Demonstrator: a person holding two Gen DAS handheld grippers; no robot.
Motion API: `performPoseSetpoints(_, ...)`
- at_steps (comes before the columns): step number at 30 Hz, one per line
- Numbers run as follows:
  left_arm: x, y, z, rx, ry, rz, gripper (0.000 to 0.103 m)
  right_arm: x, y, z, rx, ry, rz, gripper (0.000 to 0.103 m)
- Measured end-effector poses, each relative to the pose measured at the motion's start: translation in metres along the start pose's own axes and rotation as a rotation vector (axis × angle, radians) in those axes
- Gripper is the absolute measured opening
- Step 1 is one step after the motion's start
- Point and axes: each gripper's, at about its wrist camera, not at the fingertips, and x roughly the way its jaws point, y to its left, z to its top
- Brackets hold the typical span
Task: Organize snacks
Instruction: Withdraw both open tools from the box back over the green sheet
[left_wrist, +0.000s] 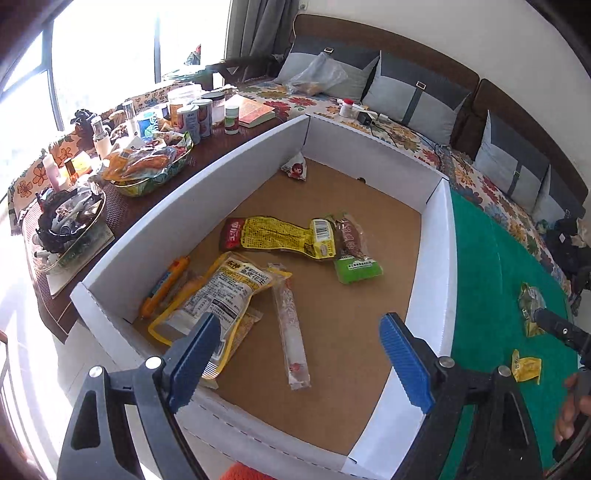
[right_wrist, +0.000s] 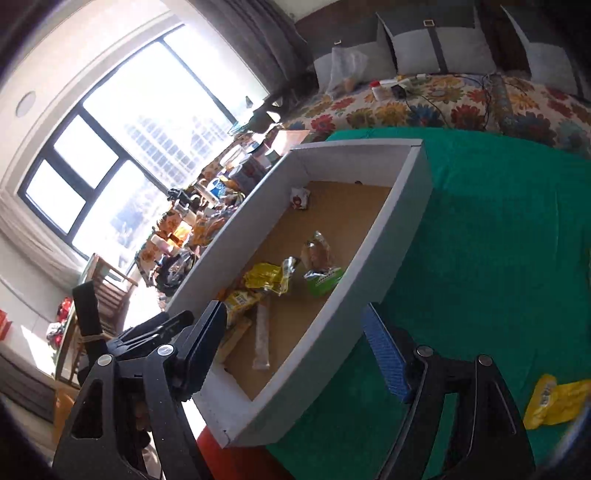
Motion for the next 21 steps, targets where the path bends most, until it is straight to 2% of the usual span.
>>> performPoseSetpoints(3,-0.005,-0.069,-0.011,0.109,0.015,-0.12,0.087,-0.006,-0.079,-0.05,-0.008,0.04,-0.246,0.079)
performPoseSetpoints(6,-0.008,-0.143,-0.028,0.255,0.033,-0.216,0.088,-0.041,-0.15,-0.103,0.009,0.016,-0.449,0.079)
performPoseSetpoints(10,0.01,-0.23,-0.062,0.39,0.12,-0.333,0.092,-0.094,-0.225,-0.154,0.077,-0.034,-0.654,0.079)
performPoseSetpoints(12,0.031,-0.263,-0.079,0.42,0.167,-0.354,0.092,-0.11,-0.253,-0.173,0.114,-0.037,-0.733,0.079)
performPoseSetpoints(14,0.056,-0.286,-0.094,0.45,0.195,-0.333,0.092,-0.121,-0.275,-0.186,0.158,-0.041,-0.777,0.079)
performPoseSetpoints(16,0.082,-0.299,-0.105,0.474,0.206,-0.286,0.092,-0.131,-0.289,-0.195,0.195,-0.091,-0.759,0.08)
performPoseSetpoints(21,0.126,-0.301,-0.117,0.492,0.177,-0.192,0.092,-0.136,-0.297,-0.193,0.255,-0.118,-0.751,0.084)
